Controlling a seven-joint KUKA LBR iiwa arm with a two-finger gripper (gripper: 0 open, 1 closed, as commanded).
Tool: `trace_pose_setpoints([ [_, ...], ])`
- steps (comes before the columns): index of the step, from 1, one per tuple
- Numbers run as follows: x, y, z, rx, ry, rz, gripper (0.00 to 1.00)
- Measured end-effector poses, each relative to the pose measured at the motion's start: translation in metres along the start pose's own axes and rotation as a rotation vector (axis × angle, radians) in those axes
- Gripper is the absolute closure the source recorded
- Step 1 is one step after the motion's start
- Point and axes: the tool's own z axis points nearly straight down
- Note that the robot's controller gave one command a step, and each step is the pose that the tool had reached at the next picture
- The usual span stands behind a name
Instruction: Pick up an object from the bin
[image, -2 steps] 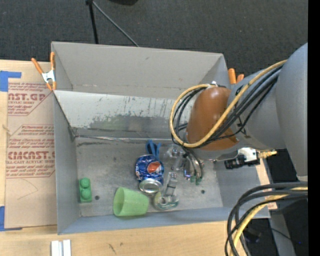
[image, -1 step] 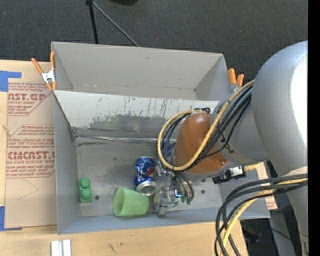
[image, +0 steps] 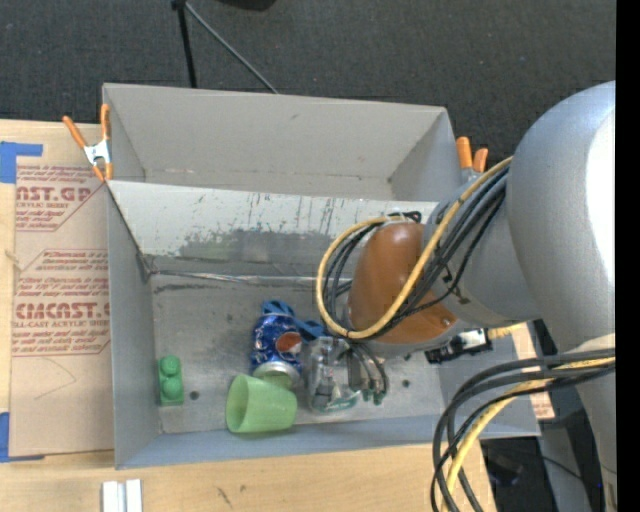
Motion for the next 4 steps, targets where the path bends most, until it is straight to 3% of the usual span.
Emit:
trace_pose_setpoints([
  [1,-0.049,-0.041,0.002,0.002,0.002,-0.002,1.00],
  [2,-0.046,-0.038,0.003,0.002,0.007,-0.005,0.00],
  [3,-0.046,-0.020,-0.076,-0.001,0.001,-0.037,0.00],
  [4,-0.057,0.008,0.005,0.000,0.010,0.064,0.00],
])
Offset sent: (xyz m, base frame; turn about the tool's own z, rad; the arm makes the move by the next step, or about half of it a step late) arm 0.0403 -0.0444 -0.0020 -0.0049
